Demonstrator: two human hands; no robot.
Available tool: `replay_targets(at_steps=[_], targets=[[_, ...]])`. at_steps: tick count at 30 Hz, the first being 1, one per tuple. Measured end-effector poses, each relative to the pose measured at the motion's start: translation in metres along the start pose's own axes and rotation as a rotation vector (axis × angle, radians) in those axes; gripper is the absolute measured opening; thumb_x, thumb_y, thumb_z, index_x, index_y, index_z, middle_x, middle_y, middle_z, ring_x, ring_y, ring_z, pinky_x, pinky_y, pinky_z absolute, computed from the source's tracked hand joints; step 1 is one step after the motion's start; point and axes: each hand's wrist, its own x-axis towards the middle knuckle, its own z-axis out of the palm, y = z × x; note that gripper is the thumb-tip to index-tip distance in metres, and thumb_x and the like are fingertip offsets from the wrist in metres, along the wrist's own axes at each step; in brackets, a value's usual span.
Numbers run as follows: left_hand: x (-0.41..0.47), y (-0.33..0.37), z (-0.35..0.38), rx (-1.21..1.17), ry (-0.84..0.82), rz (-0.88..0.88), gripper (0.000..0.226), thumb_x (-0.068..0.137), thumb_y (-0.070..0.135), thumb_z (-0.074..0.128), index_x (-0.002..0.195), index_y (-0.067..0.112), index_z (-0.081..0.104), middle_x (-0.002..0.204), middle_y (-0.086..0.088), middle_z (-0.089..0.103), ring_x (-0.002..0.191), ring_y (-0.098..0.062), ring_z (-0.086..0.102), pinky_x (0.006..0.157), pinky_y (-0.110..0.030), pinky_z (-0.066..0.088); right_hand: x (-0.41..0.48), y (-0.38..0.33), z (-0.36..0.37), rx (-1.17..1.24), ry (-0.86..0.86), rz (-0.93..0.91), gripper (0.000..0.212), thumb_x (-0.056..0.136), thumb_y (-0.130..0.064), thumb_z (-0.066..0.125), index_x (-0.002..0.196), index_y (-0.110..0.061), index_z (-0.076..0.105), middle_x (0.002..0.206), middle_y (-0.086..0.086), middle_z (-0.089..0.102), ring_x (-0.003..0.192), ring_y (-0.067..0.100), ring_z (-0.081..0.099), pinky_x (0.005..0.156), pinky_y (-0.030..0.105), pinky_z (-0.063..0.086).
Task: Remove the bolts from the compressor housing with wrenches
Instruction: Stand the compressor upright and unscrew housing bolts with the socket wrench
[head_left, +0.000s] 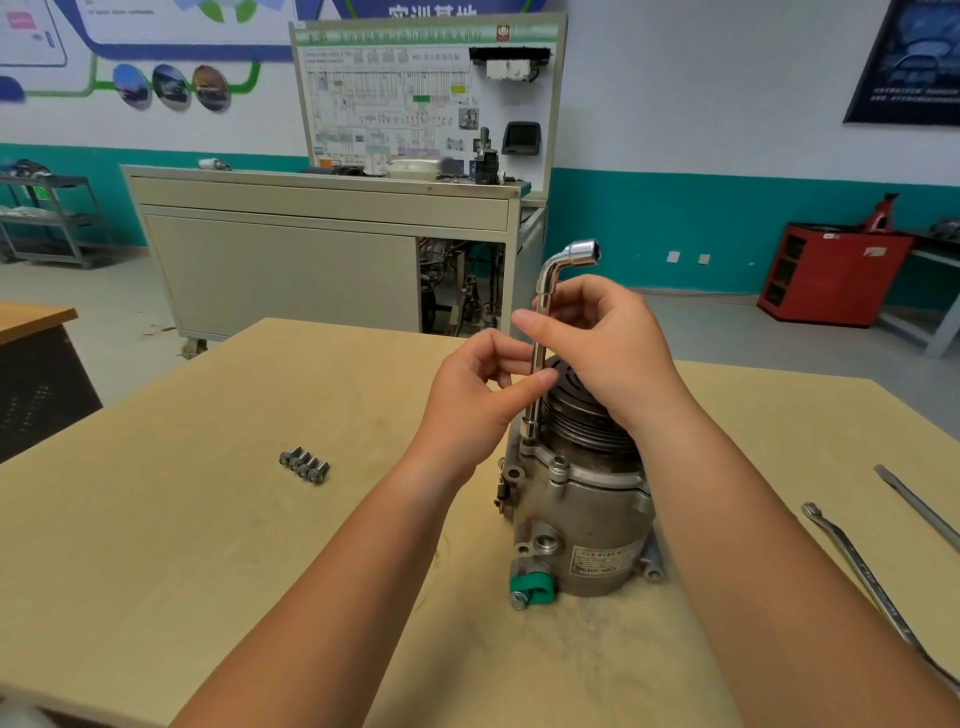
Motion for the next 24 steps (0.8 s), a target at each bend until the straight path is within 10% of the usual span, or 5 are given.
replay_targets(at_steps=[7, 11, 17, 24], targets=[[-0.0019, -0.0006, 0.0019, -0.041, 0.0, -0.022, 0.015, 0.082, 0.002, 0.069, 0.088, 0.013, 0.062, 0.086, -0.004, 0.063, 0.086, -0.024, 0.053, 0.087, -0.045, 0.048, -0.0005, -0.0005, -0.0004, -0.047, 0.04, -0.02, 0.02, 0.075, -0.035, 0.075, 0.068, -0.028, 0.057, 0.064, -0.013, 0.057, 0.057, -0.007, 0.052, 0.054, 0.009, 0.043], [-0.0051, -0.0002, -0.0014, -0.035, -0.046, -0.001, 0.018, 0.092, 0.005, 0.058, 0.095, 0.02, 0.066, 0.081, 0.014, 0.07, 0.076, 0.006, 0.059, 0.066, -0.008, 0.044, -0.0016, -0.0018, -0.0031, -0.026, -0.038, -0.013, 0.012, 0.085, -0.03, 0.066, 0.075, -0.025, 0.067, 0.071, -0.008, 0.067, 0.07, 0.003, 0.062, 0.064, 0.017, 0.051], [-0.0076, 0.0014, -0.0008, -0.003, -0.051, 0.034, 0.024, 0.095, 0.004, 0.051, 0.095, 0.018, 0.07, 0.083, 0.013, 0.072, 0.078, 0.009, 0.061, 0.063, -0.003, 0.041, -0.0042, -0.0055, -0.0049, 0.018, -0.102, -0.026, 0.016, 0.092, -0.024, 0.056, 0.084, -0.023, 0.07, 0.08, -0.013, 0.068, 0.071, -0.008, 0.061, 0.052, 0.002, 0.042], [-0.0028, -0.0033, -0.0002, 0.022, 0.028, 0.054, 0.009, 0.085, 0.004, 0.067, 0.088, 0.013, 0.066, 0.086, -0.013, 0.067, 0.084, -0.034, 0.057, 0.084, -0.042, 0.05, -0.0012, -0.0007, -0.0021, -0.004, -0.057, 0.012, 0.022, 0.08, -0.038, 0.07, 0.093, -0.02, 0.068, 0.086, -0.005, 0.068, 0.084, 0.009, 0.064, 0.074, 0.024, 0.051]])
